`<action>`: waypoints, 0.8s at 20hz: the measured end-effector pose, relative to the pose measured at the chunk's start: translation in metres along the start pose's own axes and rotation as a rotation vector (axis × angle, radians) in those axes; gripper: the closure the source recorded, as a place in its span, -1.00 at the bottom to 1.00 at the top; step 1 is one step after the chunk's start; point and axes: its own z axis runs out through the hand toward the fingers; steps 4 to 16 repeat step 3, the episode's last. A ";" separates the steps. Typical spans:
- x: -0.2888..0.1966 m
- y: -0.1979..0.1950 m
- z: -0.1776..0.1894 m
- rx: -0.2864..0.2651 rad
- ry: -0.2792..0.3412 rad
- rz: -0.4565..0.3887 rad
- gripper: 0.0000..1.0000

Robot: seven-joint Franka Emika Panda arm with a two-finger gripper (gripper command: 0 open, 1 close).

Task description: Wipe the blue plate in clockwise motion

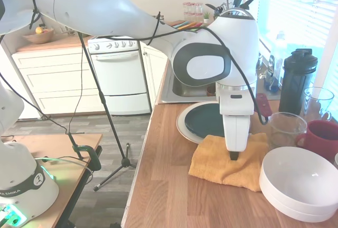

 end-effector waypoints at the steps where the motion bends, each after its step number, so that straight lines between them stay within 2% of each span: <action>1: -0.002 0.001 0.004 0.000 -0.017 -0.004 1.00; 2: -0.005 0.002 0.006 0.000 -0.033 -0.008 -1.00; 3: -0.006 0.002 0.008 0.002 -0.047 -0.015 -1.00; 16: -0.006 0.002 0.008 0.002 -0.047 -0.015 -1.00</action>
